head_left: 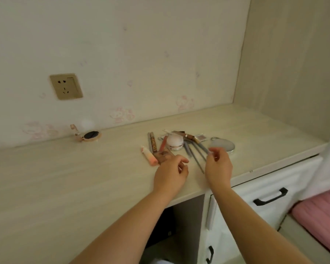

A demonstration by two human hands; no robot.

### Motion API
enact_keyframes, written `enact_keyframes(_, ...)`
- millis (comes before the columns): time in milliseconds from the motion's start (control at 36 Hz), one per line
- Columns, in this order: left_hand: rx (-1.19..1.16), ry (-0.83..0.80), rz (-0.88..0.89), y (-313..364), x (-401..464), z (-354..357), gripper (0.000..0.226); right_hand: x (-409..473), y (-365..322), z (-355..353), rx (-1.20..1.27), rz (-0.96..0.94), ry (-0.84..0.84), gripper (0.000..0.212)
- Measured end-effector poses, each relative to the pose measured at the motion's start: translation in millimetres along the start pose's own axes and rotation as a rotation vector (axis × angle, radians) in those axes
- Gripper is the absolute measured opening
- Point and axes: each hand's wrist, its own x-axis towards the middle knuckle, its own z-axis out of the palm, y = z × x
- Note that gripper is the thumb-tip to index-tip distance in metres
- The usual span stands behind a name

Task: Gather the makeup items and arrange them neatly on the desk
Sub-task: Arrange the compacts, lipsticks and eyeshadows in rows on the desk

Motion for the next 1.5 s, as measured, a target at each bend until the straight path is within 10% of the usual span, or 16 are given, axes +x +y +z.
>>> enact_keyframes(833, 0.309, -0.11, 0.177, 56.9, 103.9, 91.2, 0.066, 80.7, 39.9, -49.1, -0.409, 0.032, -0.135, 0.04)
enact_keyframes(1139, -0.182, -0.074, -0.043, 65.6, 98.5, 26.2, 0.1, 53.8, -8.6, -37.9, 0.609, 0.119, -0.219, 0.037)
enact_keyframes(1500, -0.261, 0.136, -0.16, -49.5, 37.5, -121.8, 0.032, -23.5, -80.4, 117.3, 0.983, 0.335, -0.748, 0.038)
